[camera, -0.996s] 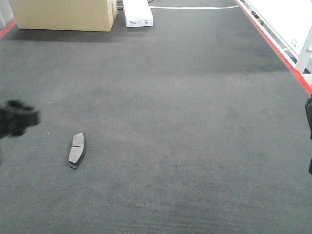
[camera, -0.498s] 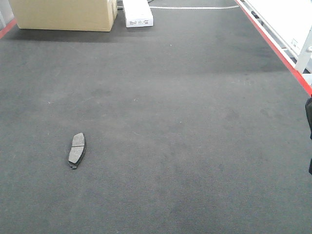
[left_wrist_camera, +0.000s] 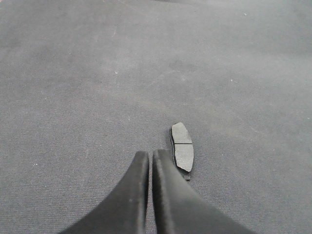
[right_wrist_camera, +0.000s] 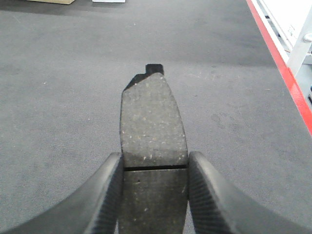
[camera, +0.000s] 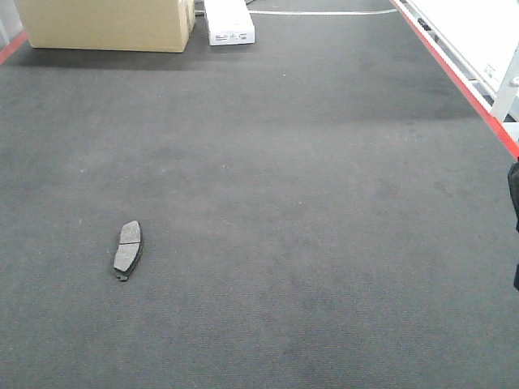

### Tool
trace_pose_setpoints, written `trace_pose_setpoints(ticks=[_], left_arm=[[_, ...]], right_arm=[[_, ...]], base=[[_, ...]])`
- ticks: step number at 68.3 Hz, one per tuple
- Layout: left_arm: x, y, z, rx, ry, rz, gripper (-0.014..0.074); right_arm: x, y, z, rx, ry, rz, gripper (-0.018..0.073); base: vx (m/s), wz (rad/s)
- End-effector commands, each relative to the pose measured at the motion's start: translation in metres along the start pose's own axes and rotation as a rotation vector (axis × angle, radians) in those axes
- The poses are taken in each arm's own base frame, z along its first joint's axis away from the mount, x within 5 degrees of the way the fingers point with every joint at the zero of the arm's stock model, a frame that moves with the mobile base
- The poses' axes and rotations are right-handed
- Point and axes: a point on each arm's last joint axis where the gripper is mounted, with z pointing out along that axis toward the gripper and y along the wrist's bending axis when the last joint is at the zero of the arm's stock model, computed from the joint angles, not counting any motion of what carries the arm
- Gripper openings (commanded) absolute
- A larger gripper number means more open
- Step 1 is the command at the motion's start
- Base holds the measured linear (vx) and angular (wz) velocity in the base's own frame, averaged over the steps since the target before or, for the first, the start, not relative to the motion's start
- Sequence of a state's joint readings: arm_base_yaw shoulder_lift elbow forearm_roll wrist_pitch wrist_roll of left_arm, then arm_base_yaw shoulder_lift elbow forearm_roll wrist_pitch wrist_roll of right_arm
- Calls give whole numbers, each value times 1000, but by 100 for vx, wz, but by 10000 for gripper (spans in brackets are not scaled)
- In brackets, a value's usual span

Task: Move and align brake pads A on conveyor
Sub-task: 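Open the left gripper to release the pad and raise it, then lower the right gripper with its brake pad beside the first pad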

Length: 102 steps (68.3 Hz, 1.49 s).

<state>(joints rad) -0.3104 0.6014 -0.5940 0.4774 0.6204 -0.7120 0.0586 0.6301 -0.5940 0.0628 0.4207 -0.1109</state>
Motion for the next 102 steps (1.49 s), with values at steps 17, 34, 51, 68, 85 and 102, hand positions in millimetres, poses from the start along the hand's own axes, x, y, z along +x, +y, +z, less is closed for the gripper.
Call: trace_pose_setpoints(ticks=[17,34,51,68,85,102], left_arm=[[-12,-4,-4,35,-72,8,-8],[-12,-4,-4,35,-72,8,-8],[-11,-4,-4,35,-71,8,-8],[-11,-4,-4,35,-71,8,-8],[-11,-4,-4,34,-70,8,-8],[-11,-4,-4,34,-70,8,-8]], right_arm=[[-18,-1,-5,12,-126,-7,78],[-20,-1,-5,7,-136,19,78],[-29,2,36,-46,34,128,81],[-39,4,114,-82,256,202,86],[-38,37,196,-177,403,158,92],[-21,59,253,-205,523,157,98]], base=[[0,0],[0,0],[0,0],[0,0],[0,0],[0,0]])
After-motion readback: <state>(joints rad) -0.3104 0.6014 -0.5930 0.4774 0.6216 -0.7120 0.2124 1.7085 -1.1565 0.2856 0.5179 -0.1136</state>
